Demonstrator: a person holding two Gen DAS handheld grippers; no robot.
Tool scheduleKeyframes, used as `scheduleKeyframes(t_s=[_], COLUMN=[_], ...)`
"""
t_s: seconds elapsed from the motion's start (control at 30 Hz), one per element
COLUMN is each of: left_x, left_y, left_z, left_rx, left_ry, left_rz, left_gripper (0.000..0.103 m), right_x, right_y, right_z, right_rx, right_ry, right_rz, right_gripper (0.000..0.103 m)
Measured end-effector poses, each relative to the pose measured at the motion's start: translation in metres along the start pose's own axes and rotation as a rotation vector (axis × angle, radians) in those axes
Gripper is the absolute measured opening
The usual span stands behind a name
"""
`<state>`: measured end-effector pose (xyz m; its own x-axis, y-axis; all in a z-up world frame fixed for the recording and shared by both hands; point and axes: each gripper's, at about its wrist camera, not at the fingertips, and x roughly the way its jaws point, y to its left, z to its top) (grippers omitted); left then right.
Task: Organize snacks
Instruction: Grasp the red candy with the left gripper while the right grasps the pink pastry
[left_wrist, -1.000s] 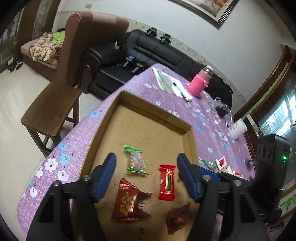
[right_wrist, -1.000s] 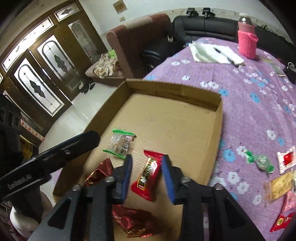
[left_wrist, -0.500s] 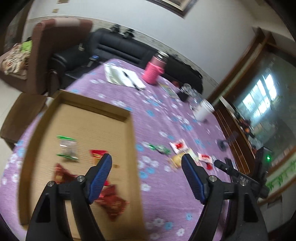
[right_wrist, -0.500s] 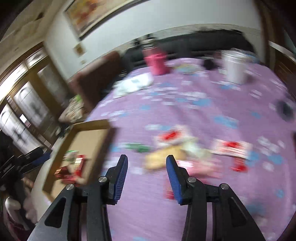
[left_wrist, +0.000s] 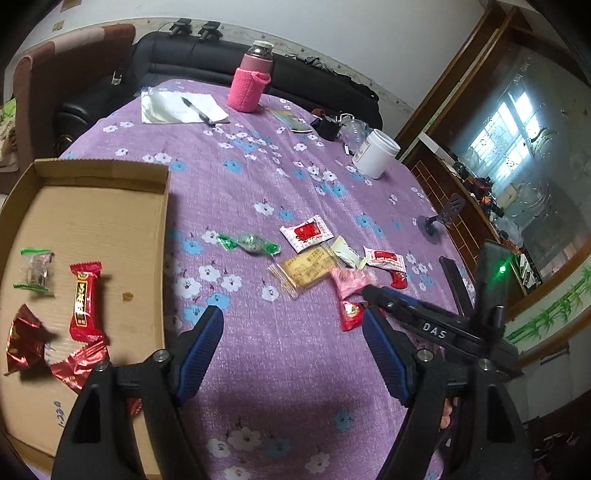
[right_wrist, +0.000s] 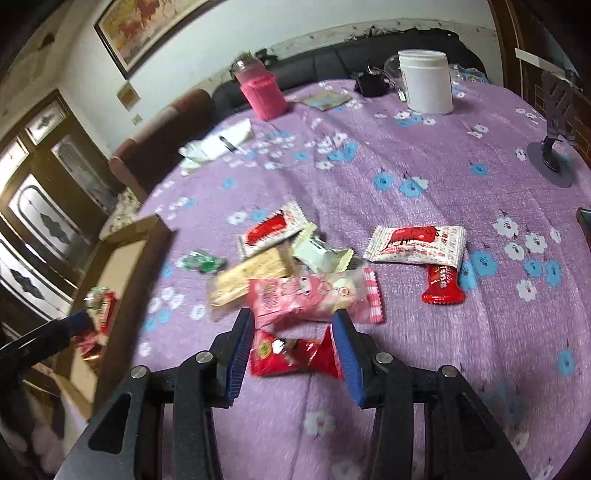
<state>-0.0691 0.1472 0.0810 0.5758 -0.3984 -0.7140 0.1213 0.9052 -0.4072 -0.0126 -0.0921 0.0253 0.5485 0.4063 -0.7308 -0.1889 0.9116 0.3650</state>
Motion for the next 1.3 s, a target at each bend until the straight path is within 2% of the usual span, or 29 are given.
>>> scheduleKeyframes(t_s=[0.1, 0.27, 0.33, 0.43, 0.53, 0.57, 0.63, 0.77, 0.93, 1.0, 1.07, 1.13, 1.23, 1.3], left_x=[-0.001, 0.000, 0.002, 0.010, 0.021, 0.024, 0.029, 0.031, 0.033, 0.038, 0.042, 0.046, 0.060, 0.070], left_y=[0.006, 0.010, 0.005, -0.009, -0.023, -0.027, -0.035, -0.045, -0.042, -0.042, -0.046, -0.052, -0.055, -0.054], left_z=[-0.003, -0.009, -0.013, -0.022, -0.031, -0.034, -0.040, -0.050, -0.051, -0.052, -0.052, -0.052, -0.050, -0.050], left_rx=[-0.018, -0.023, 0.006, 0.092, 0.164, 0.179, 0.216, 0.293, 0.323, 0.324, 0.343, 0.382, 0.418, 0.423], left_ry=[0.001, 0.012, 0.019, 0.045, 0.074, 0.082, 0.096, 0.107, 0.117, 0.123, 0.123, 0.119, 0.134, 0.150], left_rz=[-0.001, -0.015, -0.026, -0.040, -0.042, -0.046, -0.052, -0.019, -0.021, -0.012, -0.002, 0.000, 0.017, 0.027], left_gripper=[0.077, 0.077, 0.077, 0.077, 0.077, 0.077, 0.077, 0.077, 0.077, 0.077, 0.077, 0.077, 0.077, 0.069], right_x=[0.009, 0.002, -0.010, -0.021, -0.023, -0.020, -0.007, 0.026, 0.025, 0.016, -0.006, -0.023, -0.048, -0.052], right_y=[-0.002, 0.012, 0.009, -0.002, -0.002, -0.001, 0.002, 0.000, -0.002, -0.003, -0.009, -0.015, -0.025, -0.028], right_z=[-0.005, -0.023, -0.018, -0.004, 0.013, 0.019, 0.028, 0.034, 0.011, 0.004, 0.000, -0.003, -0.018, -0.032], right_rx=[0.031, 0.053, 0.038, 0.028, -0.033, -0.050, -0.072, -0.072, -0.019, -0.038, -0.030, 0.001, 0.081, 0.136], right_ry=[0.063, 0.165, 0.115, 0.028, -0.050, -0.057, -0.036, 0.074, 0.240, 0.227, 0.154, 0.106, 0.082, 0.111], right_rz=[0.087, 0.422, 0.390, 0.182, 0.046, 0.029, 0.042, 0.086, 0.254, 0.210, 0.123, 0.101, 0.143, 0.194], right_gripper=[0.047, 0.048, 0.048, 0.049, 0.049, 0.049, 0.054, 0.055, 0.055, 0.055, 0.055, 0.055, 0.055, 0.056])
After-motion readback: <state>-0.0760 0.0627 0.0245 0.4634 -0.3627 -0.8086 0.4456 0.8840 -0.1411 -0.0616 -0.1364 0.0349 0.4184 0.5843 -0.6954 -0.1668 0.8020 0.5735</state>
